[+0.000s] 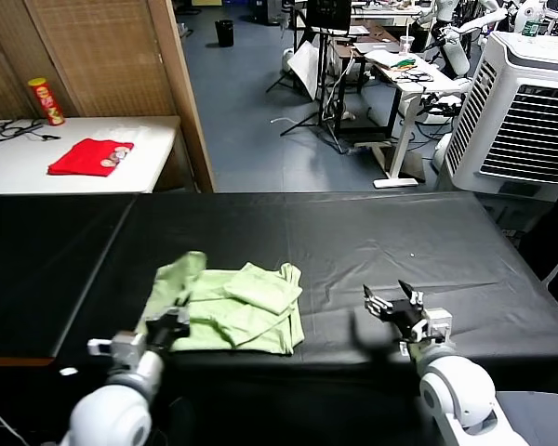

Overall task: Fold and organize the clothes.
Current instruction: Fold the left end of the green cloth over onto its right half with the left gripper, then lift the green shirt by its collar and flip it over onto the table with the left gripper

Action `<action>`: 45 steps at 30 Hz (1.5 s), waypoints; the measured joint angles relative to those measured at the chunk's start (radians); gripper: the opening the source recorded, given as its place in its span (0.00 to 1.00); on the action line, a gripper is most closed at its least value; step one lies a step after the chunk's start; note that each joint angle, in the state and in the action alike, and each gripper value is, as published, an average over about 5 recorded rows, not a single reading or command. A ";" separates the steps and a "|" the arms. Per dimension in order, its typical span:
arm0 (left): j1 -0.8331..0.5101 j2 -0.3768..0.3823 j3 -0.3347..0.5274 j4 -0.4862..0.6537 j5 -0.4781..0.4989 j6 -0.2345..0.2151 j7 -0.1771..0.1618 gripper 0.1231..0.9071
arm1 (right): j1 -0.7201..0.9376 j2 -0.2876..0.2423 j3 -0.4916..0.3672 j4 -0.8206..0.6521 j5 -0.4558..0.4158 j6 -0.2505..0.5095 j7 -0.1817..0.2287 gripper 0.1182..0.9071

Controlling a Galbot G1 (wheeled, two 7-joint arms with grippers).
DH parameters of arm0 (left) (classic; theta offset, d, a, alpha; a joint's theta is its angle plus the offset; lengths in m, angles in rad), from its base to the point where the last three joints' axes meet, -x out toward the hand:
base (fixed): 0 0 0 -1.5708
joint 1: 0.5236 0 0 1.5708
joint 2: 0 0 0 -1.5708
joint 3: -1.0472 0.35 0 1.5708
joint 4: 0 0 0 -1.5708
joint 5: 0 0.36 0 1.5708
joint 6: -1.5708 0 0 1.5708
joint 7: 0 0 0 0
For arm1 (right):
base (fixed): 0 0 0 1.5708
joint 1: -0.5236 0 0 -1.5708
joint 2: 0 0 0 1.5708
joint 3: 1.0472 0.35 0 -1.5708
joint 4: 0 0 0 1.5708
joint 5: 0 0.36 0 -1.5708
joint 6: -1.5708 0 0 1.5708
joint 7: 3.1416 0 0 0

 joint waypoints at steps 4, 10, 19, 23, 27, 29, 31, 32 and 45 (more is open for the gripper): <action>-0.054 -0.043 0.077 0.010 -0.040 0.011 -0.025 0.05 | -0.005 0.009 0.003 -0.006 -0.009 0.000 0.000 0.86; -0.119 -0.107 0.157 0.035 -0.042 0.016 -0.034 0.05 | -0.002 0.015 -0.002 -0.017 -0.016 0.000 0.000 0.86; -0.130 -0.164 0.215 0.063 0.001 0.006 -0.030 0.05 | 0.015 0.020 -0.021 -0.037 -0.020 0.006 -0.010 0.86; -0.122 -0.185 0.228 0.076 0.015 -0.009 -0.027 0.09 | 0.026 0.017 -0.035 -0.043 -0.020 0.028 -0.040 0.86; -0.111 -0.211 0.243 0.086 0.000 -0.032 -0.025 0.34 | 0.043 0.008 -0.060 -0.047 -0.006 0.062 -0.083 0.86; -0.105 -0.225 0.247 0.086 -0.025 -0.040 -0.029 0.47 | 0.056 0.001 -0.079 -0.050 0.013 0.076 -0.106 0.86; -0.099 -0.237 0.245 0.080 -0.041 -0.048 -0.035 0.62 | 0.073 -0.008 -0.103 -0.055 0.032 0.084 -0.127 0.86; -0.097 -0.241 0.242 0.076 -0.038 -0.053 -0.035 0.68 | 0.082 -0.011 -0.117 -0.059 0.039 0.087 -0.136 0.86; -0.003 -0.103 0.004 0.086 0.151 -0.170 0.051 0.86 | 0.255 0.017 -0.366 -0.190 -0.136 0.090 -0.176 0.86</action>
